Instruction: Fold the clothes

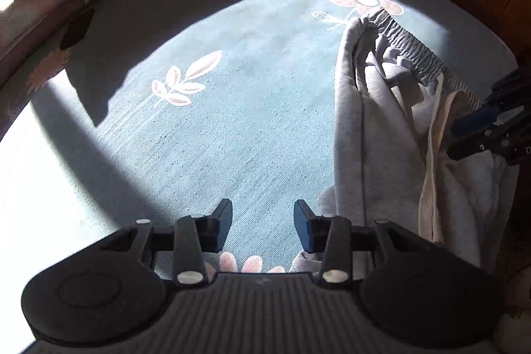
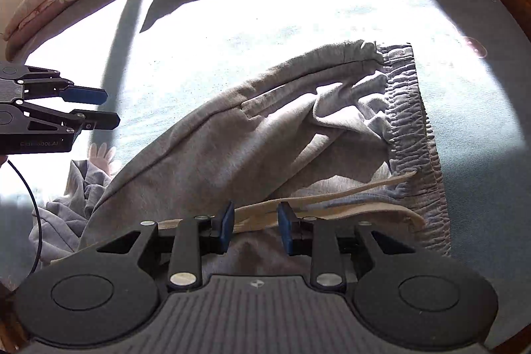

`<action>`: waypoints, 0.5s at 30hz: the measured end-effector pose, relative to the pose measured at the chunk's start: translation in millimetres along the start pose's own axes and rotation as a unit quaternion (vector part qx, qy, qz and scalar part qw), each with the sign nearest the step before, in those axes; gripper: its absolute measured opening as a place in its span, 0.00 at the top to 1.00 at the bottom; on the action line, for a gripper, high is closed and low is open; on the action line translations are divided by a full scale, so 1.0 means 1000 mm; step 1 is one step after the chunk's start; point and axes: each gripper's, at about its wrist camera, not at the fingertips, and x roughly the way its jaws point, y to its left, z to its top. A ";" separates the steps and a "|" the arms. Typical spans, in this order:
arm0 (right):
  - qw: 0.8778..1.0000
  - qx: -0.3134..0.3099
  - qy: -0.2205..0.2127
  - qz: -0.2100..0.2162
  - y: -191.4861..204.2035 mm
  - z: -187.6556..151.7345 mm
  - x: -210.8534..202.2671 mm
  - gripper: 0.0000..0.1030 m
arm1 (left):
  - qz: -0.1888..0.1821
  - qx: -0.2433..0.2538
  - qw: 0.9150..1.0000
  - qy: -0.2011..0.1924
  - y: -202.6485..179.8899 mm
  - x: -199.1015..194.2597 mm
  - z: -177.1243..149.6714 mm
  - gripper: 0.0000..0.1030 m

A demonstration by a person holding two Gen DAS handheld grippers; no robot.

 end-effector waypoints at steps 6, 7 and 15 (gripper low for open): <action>0.995 -0.091 0.023 0.030 0.060 -0.001 0.005 0.68 | -0.017 -0.028 0.999 0.018 0.018 -0.026 -0.054 0.49; 0.993 -0.111 0.027 0.035 0.069 0.000 0.006 0.68 | -0.016 -0.028 0.999 0.021 0.019 -0.030 -0.062 0.49; 0.962 -0.260 0.049 0.063 0.134 0.013 0.015 0.68 | -0.024 0.000 1.000 0.005 0.016 -0.052 -0.107 0.46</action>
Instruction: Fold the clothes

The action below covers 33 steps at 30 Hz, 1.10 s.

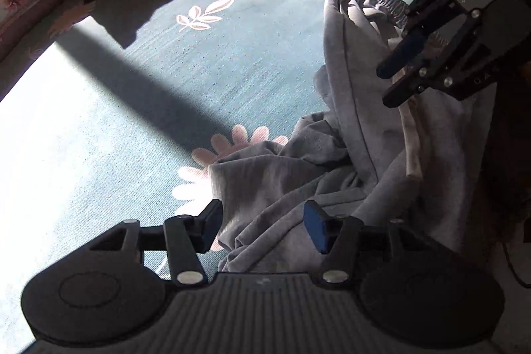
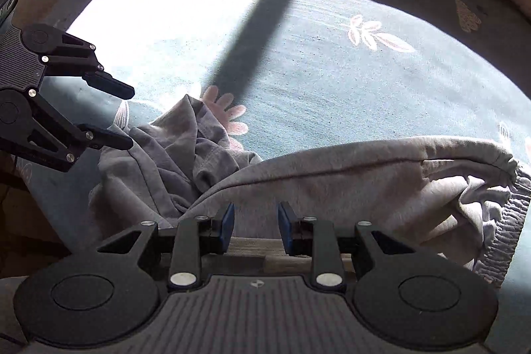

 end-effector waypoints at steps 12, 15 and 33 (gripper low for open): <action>0.984 -0.132 0.042 0.111 0.076 0.039 0.065 0.65 | -0.023 -0.055 0.998 -0.012 0.013 -0.012 -0.048 0.36; 0.981 -0.145 0.062 0.112 0.083 0.043 0.078 0.65 | -0.029 -0.070 0.997 -0.011 0.015 -0.012 -0.057 0.36; 0.963 -0.159 0.105 0.191 0.097 0.071 0.106 0.66 | -0.036 -0.110 0.993 0.003 0.006 -0.009 -0.088 0.34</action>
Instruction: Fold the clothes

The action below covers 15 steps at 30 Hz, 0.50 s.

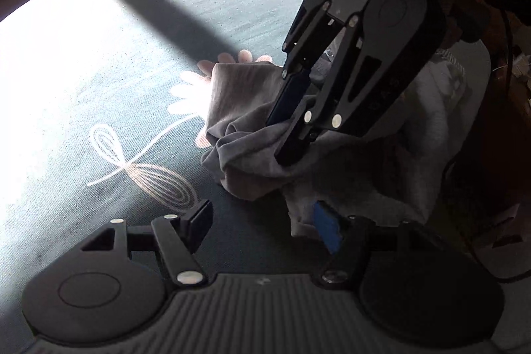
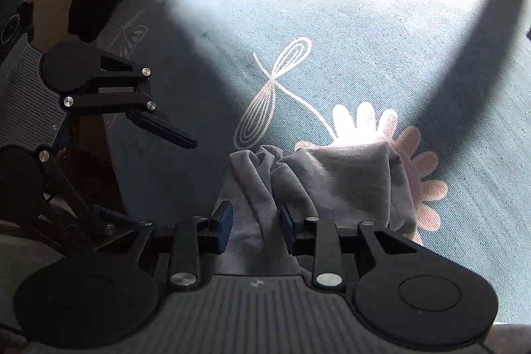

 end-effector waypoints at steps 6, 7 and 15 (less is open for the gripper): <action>0.997 -0.062 0.024 0.028 0.014 0.001 -0.005 0.86 | 0.022 -0.032 0.999 0.000 -0.005 -0.003 -0.006 0.34; 0.997 -0.069 0.027 0.031 0.014 0.001 -0.006 0.86 | 0.025 -0.037 0.999 -0.002 -0.006 -0.003 -0.006 0.34; 0.993 -0.089 0.052 0.058 0.004 0.012 0.010 0.77 | 0.052 -0.077 0.995 -0.020 -0.018 0.001 -0.008 0.32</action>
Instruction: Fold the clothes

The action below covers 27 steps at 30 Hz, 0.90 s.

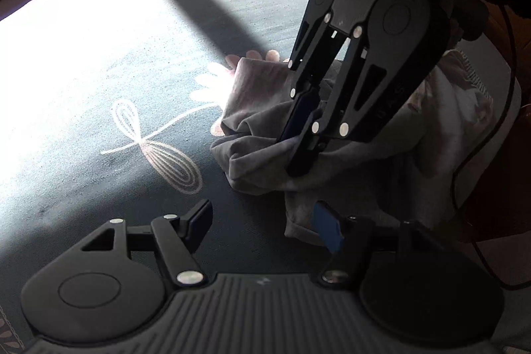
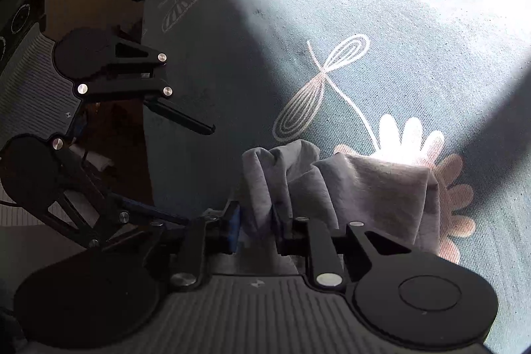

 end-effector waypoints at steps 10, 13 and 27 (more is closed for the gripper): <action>0.998 -0.041 -0.017 -0.048 0.016 0.012 -0.041 0.93 | -0.040 -0.019 0.999 0.001 0.006 0.009 0.006 0.32; 0.996 -0.058 -0.018 -0.071 0.022 0.020 -0.055 0.93 | -0.050 -0.004 0.999 -0.009 0.007 0.004 0.012 0.32; 0.974 -0.085 -0.040 -0.204 0.016 0.059 -0.113 0.93 | -0.068 0.002 0.997 -0.026 0.028 -0.002 0.021 0.31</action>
